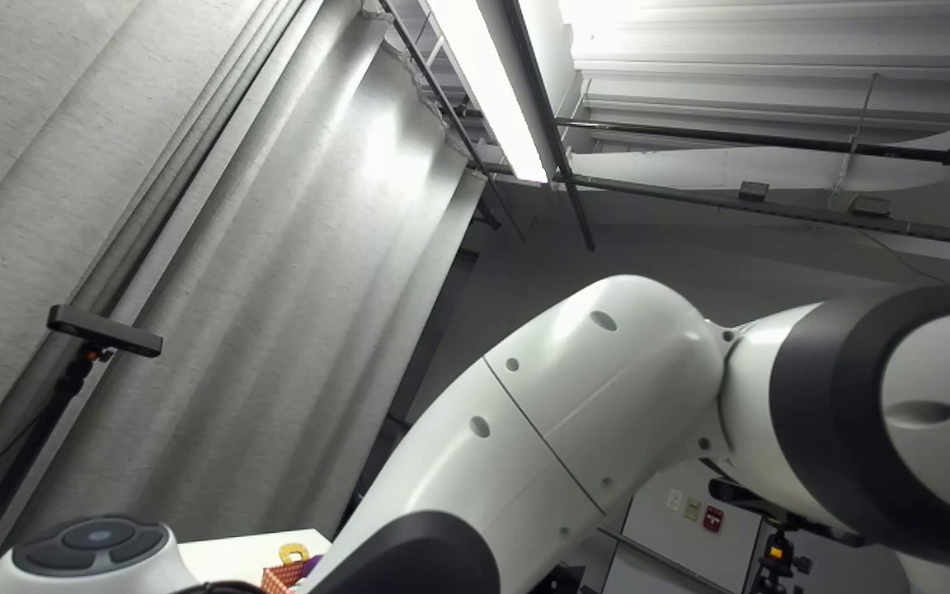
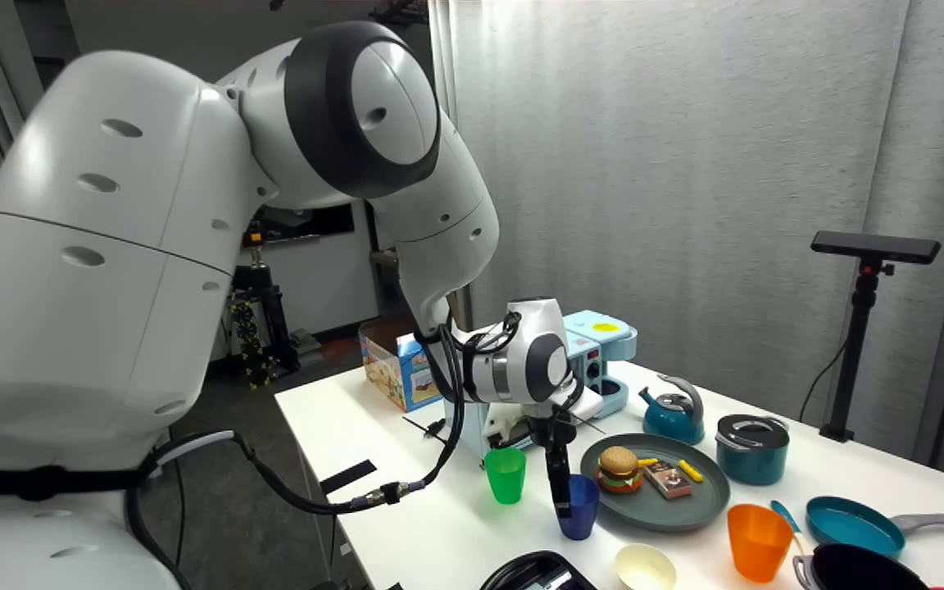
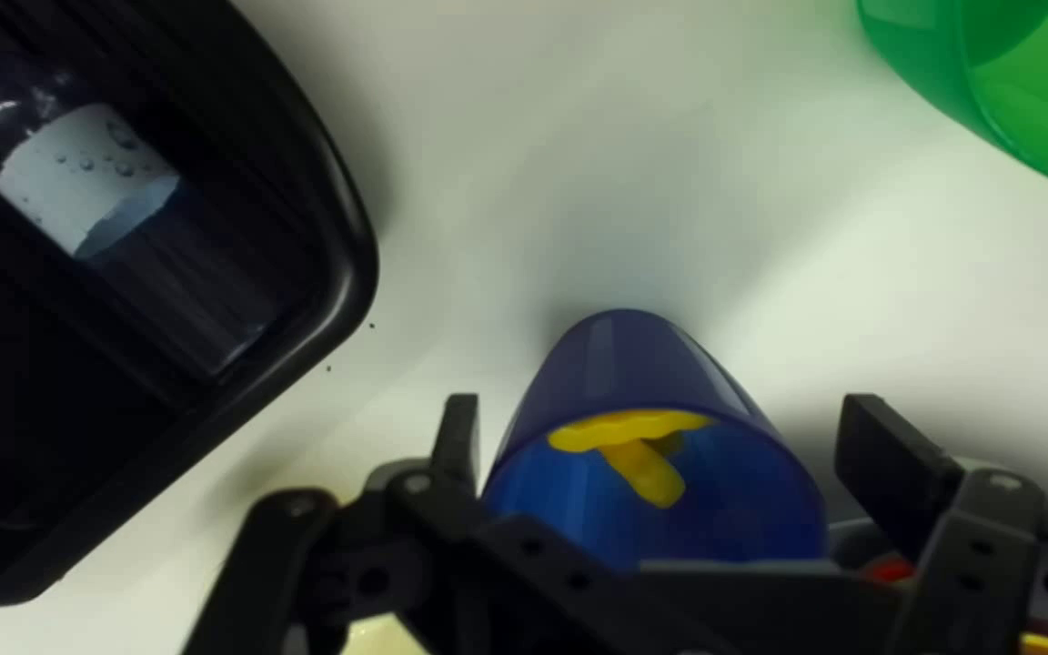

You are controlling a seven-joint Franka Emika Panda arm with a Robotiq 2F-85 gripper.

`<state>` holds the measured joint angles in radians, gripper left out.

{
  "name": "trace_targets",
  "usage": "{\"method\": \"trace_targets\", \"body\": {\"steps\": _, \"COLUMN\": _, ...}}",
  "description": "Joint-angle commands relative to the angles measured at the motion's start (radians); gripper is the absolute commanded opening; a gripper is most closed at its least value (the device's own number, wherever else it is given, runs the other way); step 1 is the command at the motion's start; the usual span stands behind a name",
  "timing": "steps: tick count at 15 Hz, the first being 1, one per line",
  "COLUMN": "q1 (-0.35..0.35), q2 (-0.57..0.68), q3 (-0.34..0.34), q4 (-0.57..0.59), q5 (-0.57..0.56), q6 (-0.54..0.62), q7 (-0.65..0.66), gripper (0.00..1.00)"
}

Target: Pick up the blue cup and pour its contents in the white bowl

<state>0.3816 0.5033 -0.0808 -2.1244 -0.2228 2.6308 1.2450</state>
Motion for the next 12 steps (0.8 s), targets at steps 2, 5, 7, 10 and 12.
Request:
{"method": "trace_targets", "body": {"steps": 2, "q1": 0.039, "q2": 0.025, "q3": -0.038, "q4": 0.022, "q5": -0.039, "q6": 0.017, "q7": 0.067, "gripper": 1.00}}
{"method": "trace_targets", "body": {"steps": 5, "q1": 0.044, "q2": 0.034, "q3": -0.035, "q4": 0.024, "q5": -0.029, "q6": 0.014, "q7": 0.083, "gripper": 1.00}}
{"method": "trace_targets", "body": {"steps": 7, "q1": 0.059, "q2": 0.041, "q3": -0.041, "q4": 0.029, "q5": -0.040, "q6": 0.003, "q7": 0.100, "gripper": 1.00}}
{"method": "trace_targets", "body": {"steps": 10, "q1": 0.090, "q2": 0.046, "q3": -0.063, "q4": 0.035, "q5": -0.069, "q6": -0.009, "q7": 0.134, "gripper": 1.00}}
{"method": "trace_targets", "body": {"steps": 12, "q1": 0.117, "q2": 0.051, "q3": -0.083, "q4": 0.041, "q5": -0.113, "q6": -0.020, "q7": 0.161, "gripper": 1.00}}
